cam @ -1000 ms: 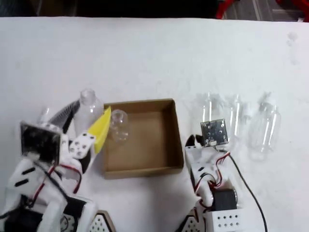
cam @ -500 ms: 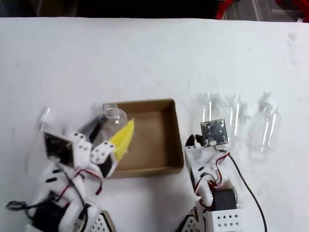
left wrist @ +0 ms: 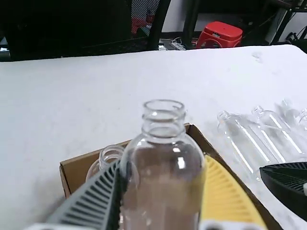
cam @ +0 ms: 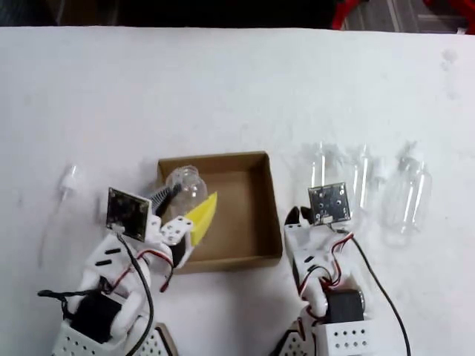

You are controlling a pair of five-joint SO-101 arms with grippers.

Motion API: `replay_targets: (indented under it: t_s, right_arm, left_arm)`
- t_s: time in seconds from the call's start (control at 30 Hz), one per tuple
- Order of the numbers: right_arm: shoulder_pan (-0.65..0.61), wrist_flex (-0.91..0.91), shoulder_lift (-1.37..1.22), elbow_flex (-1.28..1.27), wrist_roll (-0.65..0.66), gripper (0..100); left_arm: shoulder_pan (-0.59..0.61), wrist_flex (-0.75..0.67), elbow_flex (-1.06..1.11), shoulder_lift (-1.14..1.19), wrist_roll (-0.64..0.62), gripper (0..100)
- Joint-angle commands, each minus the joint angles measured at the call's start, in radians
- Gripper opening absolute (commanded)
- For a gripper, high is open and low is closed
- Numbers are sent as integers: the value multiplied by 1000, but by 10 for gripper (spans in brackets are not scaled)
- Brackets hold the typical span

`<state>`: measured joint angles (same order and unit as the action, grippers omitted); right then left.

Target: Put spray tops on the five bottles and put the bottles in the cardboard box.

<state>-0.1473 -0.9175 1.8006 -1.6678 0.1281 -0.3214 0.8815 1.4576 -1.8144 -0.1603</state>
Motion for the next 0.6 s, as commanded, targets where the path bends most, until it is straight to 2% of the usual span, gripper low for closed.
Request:
replay_targets:
  t_s: [0.0, 0.13, 0.33, 0.47, 0.57]
  right_arm:
    - [54, 2, 4, 94, 143, 22]
    - [-1, -85, 1, 255, 172, 22]
    - [-206, -226, -2, 508, 176, 22]
    - [-323, -280, -38, 661, 175, 22]
    - [-401, -280, -168, 783, 138, 22]
  left_arm:
    - [-2, -25, 5, -12, 28, 20]
    - [-1, -103, 71, -12, 26, 20]
    - [111, -416, 238, -10, 26, 20]
    - [142, -420, 224, -10, -11, 20]
    - [134, -385, 209, -10, -44, 20]
